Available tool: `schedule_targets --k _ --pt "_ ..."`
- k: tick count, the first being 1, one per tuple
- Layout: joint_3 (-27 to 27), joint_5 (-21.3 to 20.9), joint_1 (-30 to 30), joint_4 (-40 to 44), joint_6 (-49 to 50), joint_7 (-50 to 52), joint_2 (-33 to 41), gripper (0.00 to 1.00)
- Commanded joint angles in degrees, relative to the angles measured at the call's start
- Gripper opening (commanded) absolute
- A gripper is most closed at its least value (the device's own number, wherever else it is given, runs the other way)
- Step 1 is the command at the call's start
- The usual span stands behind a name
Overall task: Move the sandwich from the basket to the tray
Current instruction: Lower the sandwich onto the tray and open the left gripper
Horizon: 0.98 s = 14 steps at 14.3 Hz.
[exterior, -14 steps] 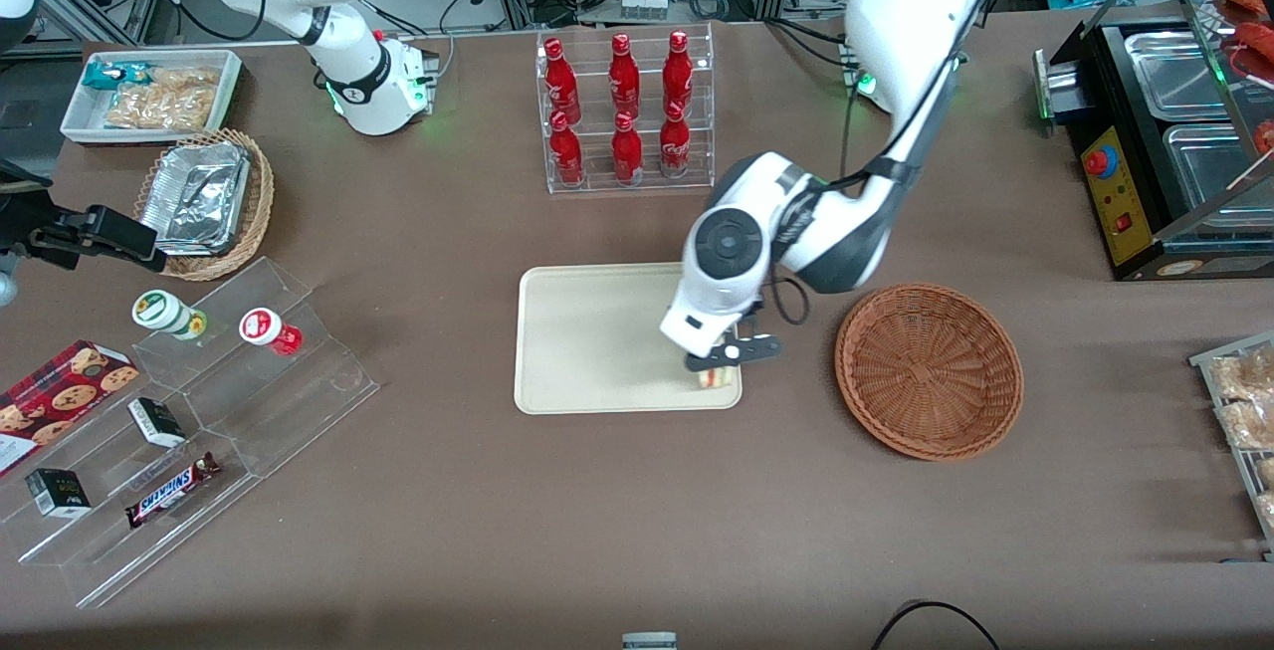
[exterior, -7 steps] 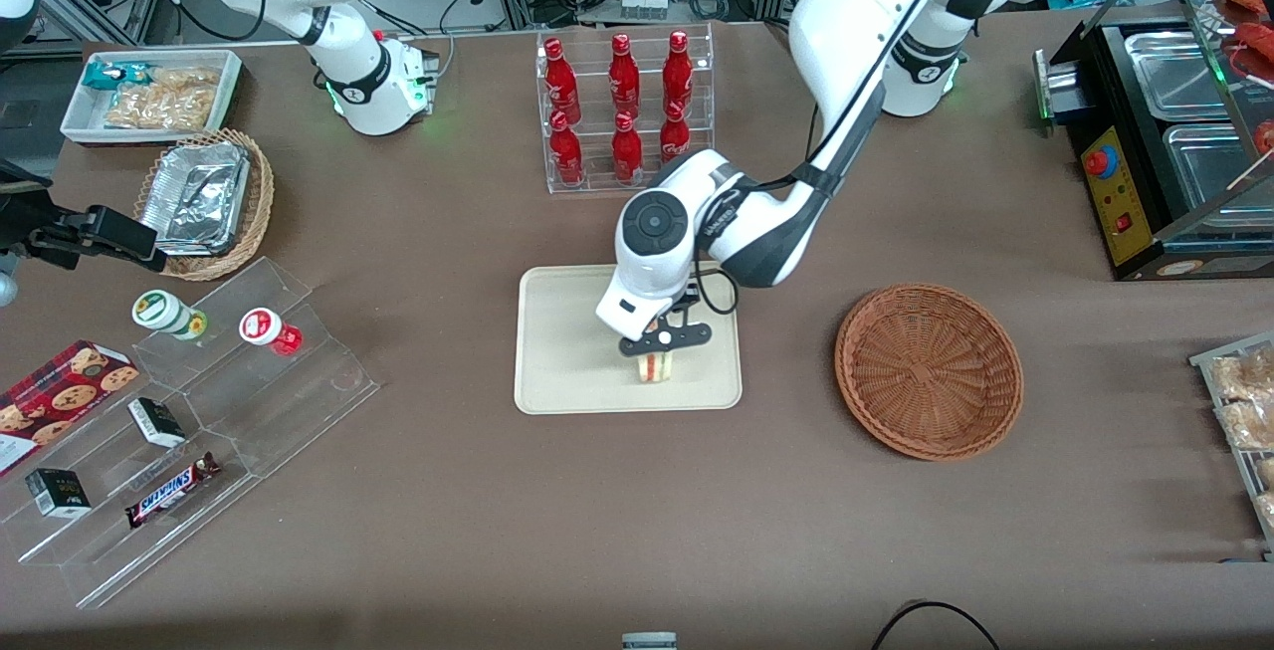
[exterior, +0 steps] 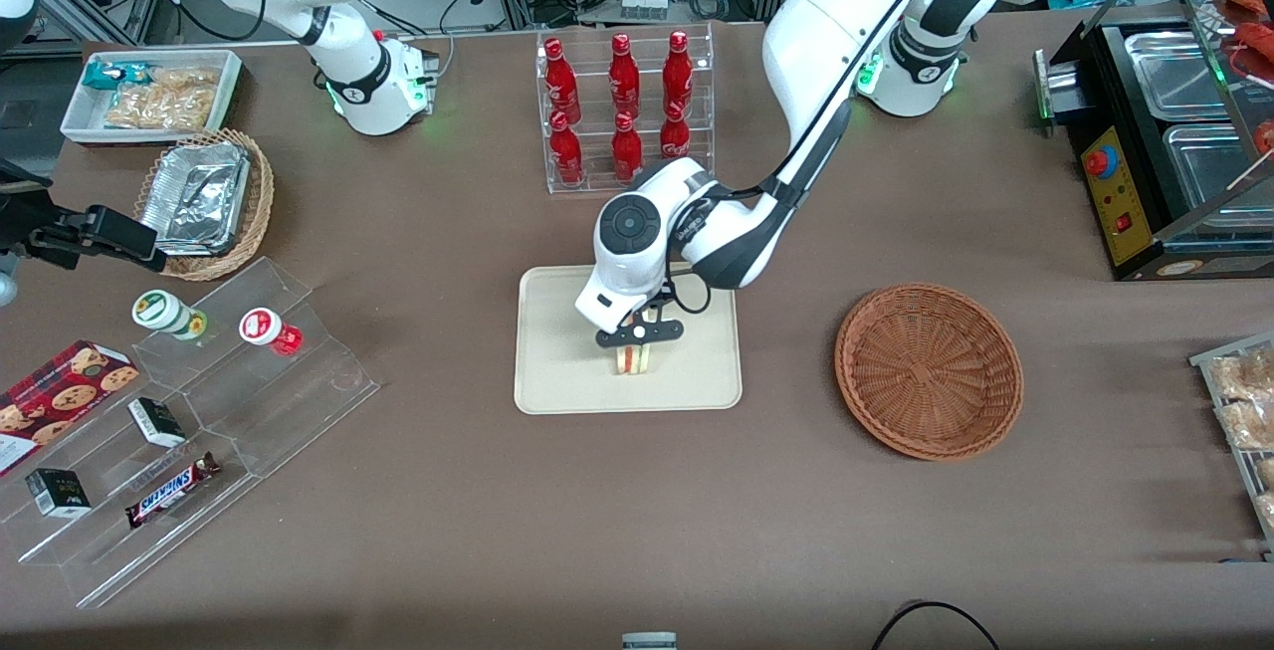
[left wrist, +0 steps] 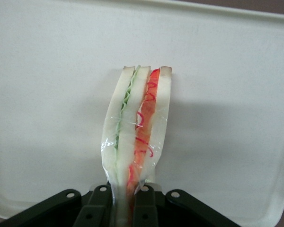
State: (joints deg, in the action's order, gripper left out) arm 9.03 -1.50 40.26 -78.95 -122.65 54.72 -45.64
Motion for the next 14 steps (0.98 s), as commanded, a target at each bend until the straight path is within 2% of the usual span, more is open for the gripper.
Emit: schedule_targets --k 1,5,9,12,14 --pt "-0.33 1.84 0.34 1.70 0.57 -0.30 -0.50 0.99" --pt "-0.51 1.41 0.43 1.61 2.23 0.30 1.77 1.00" --pt "-2.52 0.71 -0.79 1.61 11.71 0.21 8.70 1.00" --pt "-3.23 0.97 -3.34 0.91 18.83 0.30 11.88 1.00" --pt "-3.23 0.88 -5.79 -2.06 19.20 -0.31 14.07 1.00"
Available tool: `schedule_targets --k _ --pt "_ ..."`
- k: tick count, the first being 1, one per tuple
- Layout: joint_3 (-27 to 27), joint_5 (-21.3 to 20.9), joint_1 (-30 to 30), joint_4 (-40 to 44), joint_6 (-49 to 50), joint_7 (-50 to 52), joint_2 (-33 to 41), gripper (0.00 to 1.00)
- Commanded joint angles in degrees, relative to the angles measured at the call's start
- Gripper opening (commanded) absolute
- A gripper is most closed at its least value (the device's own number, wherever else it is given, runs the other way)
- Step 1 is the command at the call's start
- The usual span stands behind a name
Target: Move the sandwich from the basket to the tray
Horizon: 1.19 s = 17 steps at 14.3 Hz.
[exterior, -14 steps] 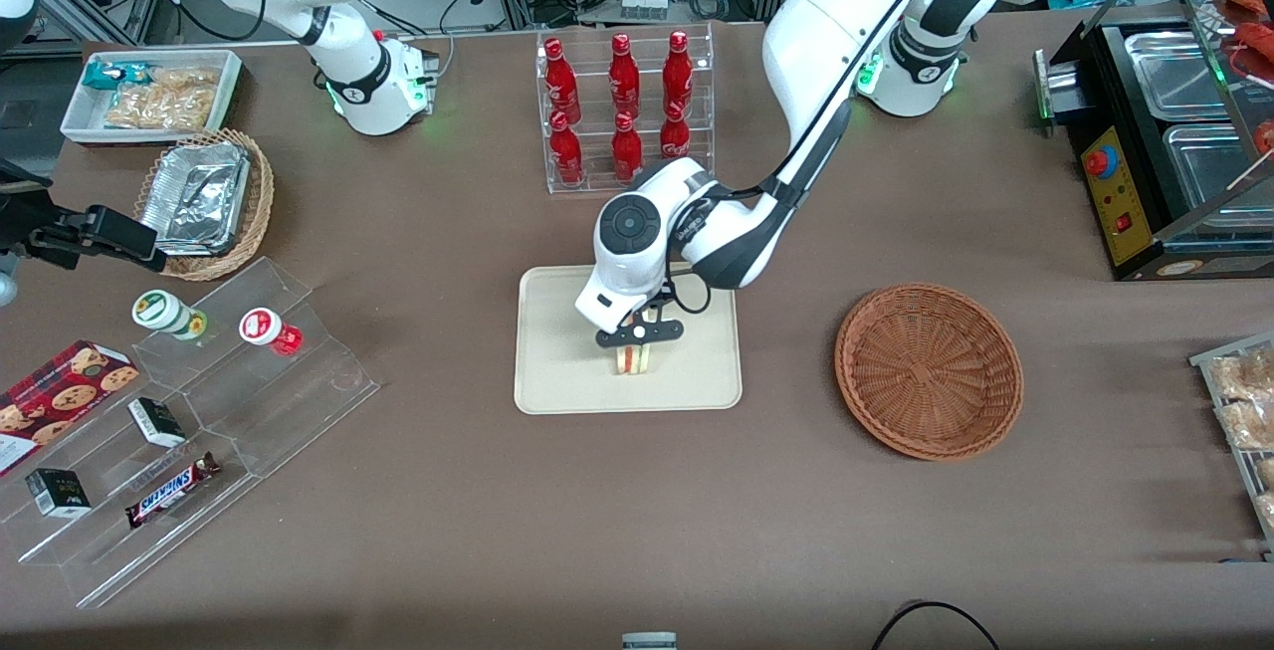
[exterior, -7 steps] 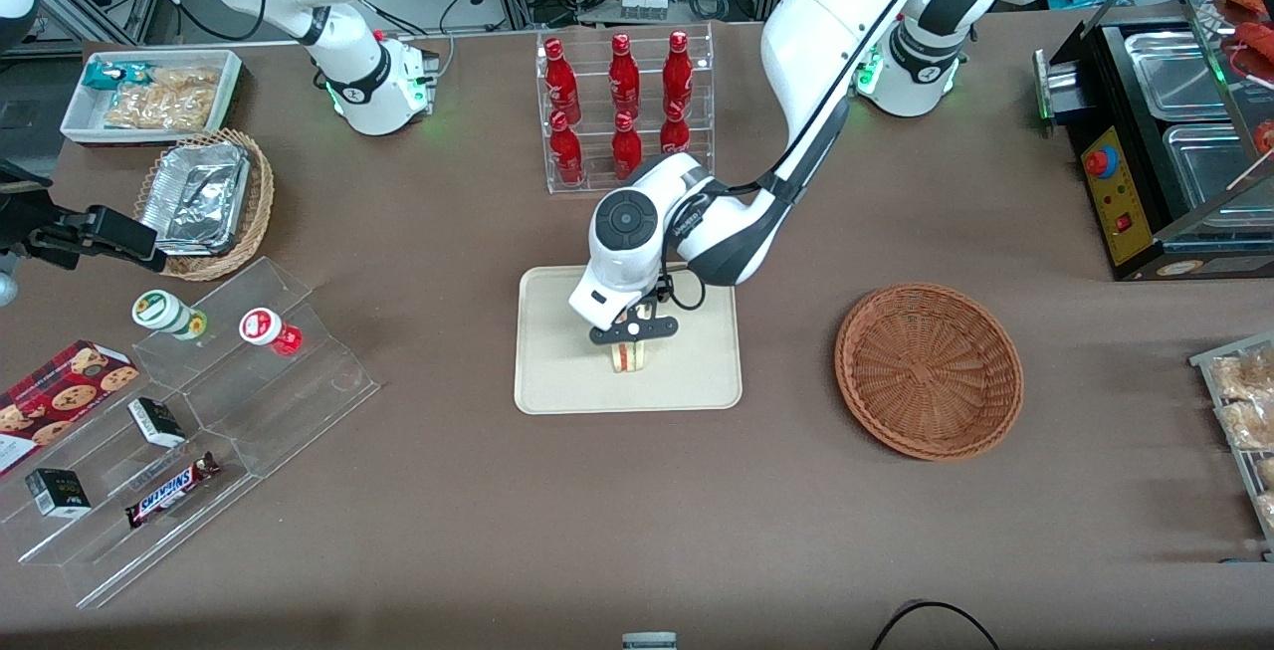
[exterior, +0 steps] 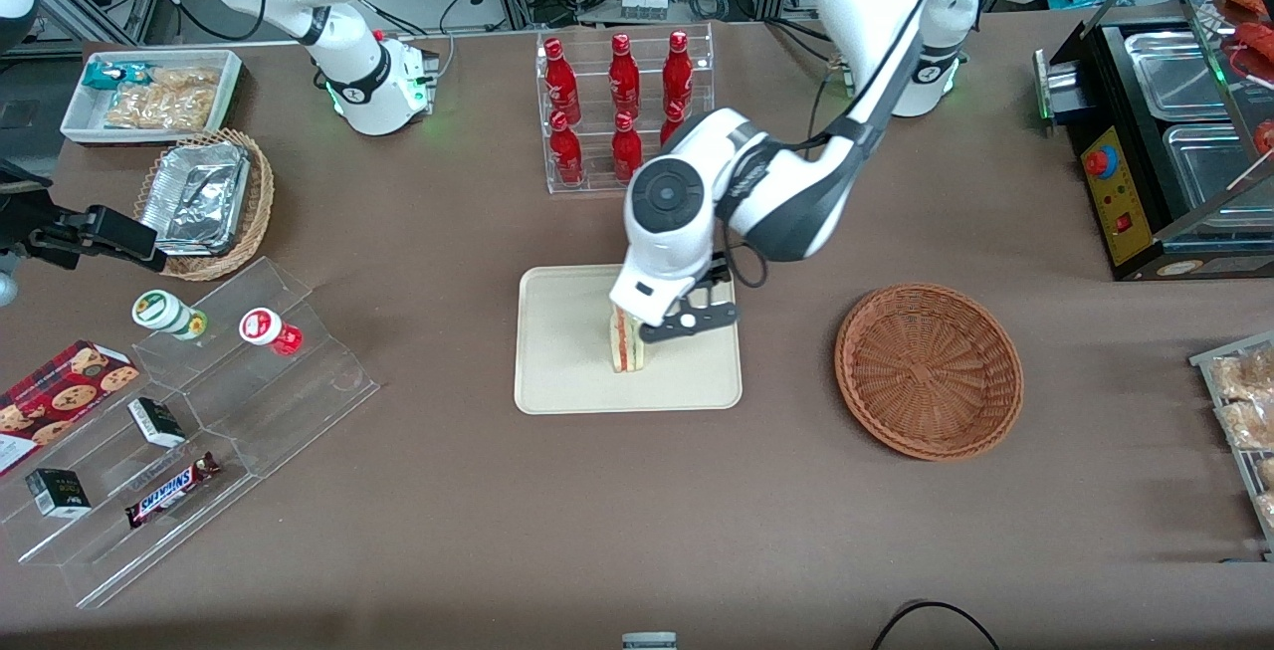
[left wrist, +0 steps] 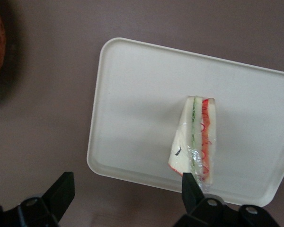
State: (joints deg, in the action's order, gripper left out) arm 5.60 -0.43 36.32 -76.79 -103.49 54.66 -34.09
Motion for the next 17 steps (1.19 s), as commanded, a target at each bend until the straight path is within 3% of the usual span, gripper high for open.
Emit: schedule_targets --k 1,4,17 --pt "0.20 -0.18 -3.35 -7.21 -0.13 -0.52 4.89 1.00" --pt "0.20 -0.01 -8.45 -13.03 -0.40 -3.40 9.91 1.00" --pt "0.64 1.48 -26.90 -30.87 2.76 -32.75 30.12 1.00"
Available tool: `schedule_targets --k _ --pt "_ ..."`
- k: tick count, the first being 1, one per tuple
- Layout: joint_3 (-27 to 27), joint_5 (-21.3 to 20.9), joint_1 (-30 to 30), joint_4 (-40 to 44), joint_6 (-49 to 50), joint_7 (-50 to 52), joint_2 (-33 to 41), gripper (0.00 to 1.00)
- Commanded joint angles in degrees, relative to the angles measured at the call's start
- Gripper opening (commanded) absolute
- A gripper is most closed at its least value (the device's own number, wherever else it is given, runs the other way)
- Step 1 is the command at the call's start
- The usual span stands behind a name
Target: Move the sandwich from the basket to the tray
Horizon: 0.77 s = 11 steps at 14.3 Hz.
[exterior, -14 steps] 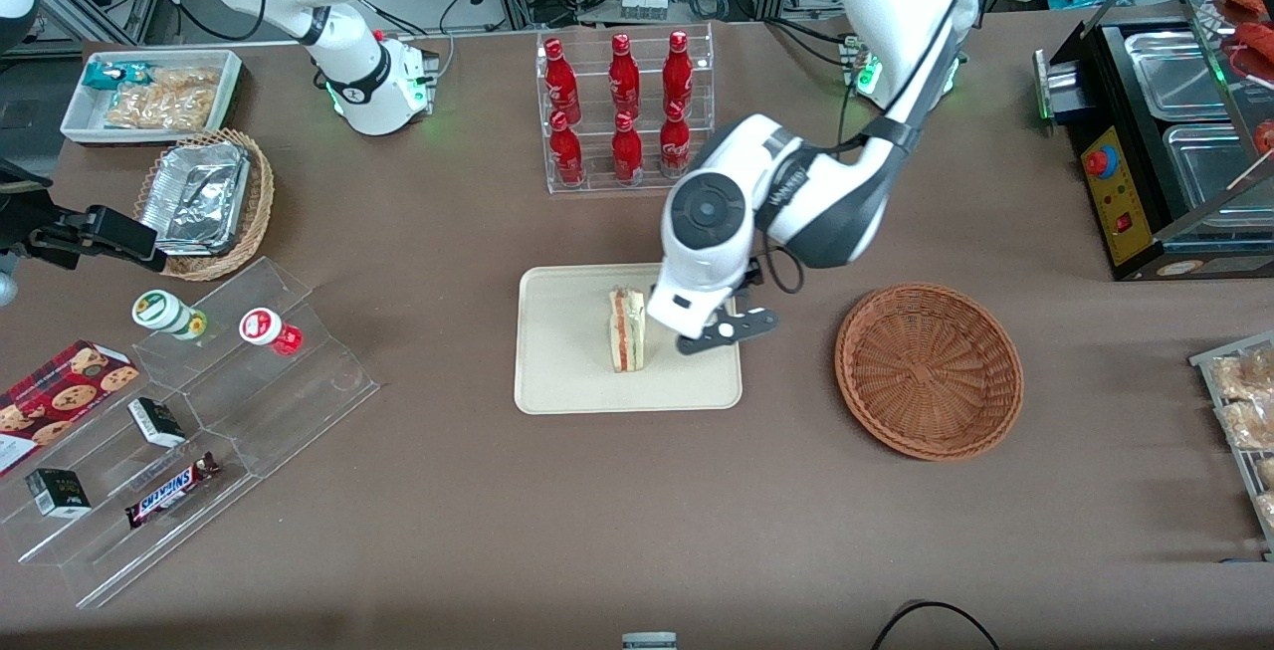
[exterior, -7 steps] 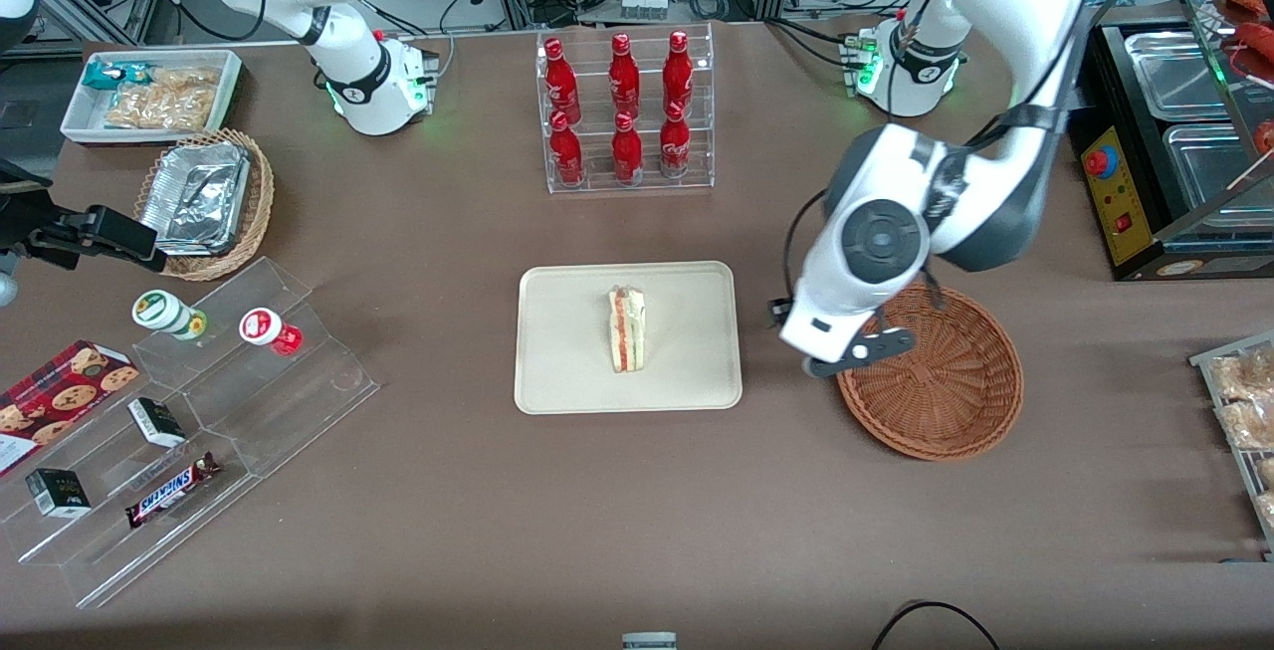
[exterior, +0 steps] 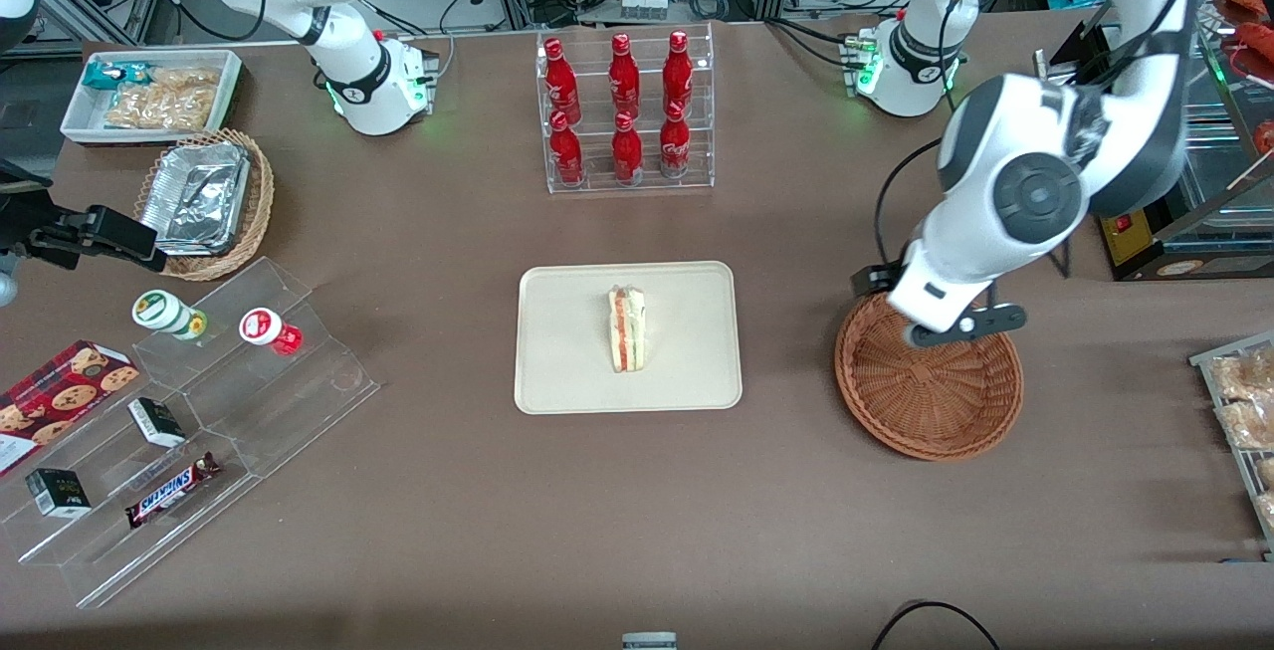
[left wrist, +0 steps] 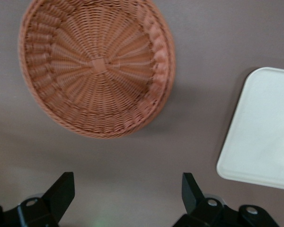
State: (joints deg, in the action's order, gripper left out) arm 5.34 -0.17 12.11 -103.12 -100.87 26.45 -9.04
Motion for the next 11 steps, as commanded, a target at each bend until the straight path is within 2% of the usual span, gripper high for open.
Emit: schedule_targets --k 1,6,11 --pt "0.90 1.31 -4.10 -5.15 1.62 -8.30 6.56 1.00" --pt "0.82 1.23 -10.87 -2.97 10.15 -24.22 11.85 1.00" --pt "-2.17 -0.43 -11.23 3.09 10.34 -25.13 11.85 1.00"
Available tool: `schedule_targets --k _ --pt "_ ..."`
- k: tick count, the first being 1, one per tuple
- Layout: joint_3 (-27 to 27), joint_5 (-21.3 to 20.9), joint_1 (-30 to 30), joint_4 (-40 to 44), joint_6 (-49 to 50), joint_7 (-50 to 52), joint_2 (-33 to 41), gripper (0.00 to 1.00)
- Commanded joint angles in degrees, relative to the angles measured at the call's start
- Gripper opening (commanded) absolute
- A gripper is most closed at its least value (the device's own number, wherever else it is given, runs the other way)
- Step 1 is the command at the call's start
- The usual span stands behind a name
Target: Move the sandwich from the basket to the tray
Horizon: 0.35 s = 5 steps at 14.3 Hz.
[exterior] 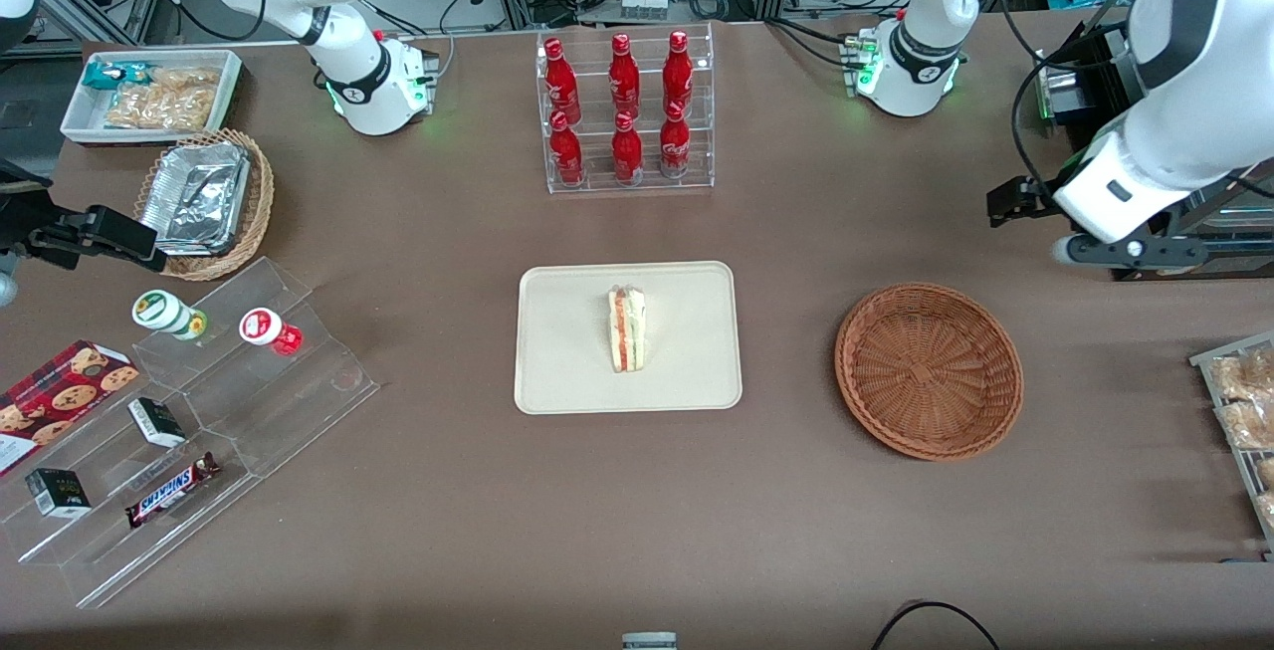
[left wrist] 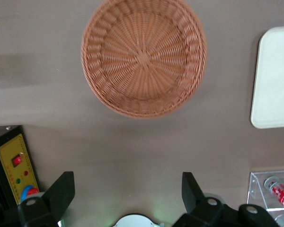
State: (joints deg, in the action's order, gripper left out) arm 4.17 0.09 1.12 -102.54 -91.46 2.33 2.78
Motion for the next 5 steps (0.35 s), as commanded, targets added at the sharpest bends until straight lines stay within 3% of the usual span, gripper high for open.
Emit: schedule_targets --k 1,3,5 --pt "-1.00 -2.62 -0.24 2.69 0.58 -1.01 0.03 1.00" --pt "-1.09 -3.96 -0.15 2.69 -1.00 -0.84 0.03 1.00" --pt "-1.61 -2.56 -0.24 2.95 -1.18 -0.57 0.03 1.00"
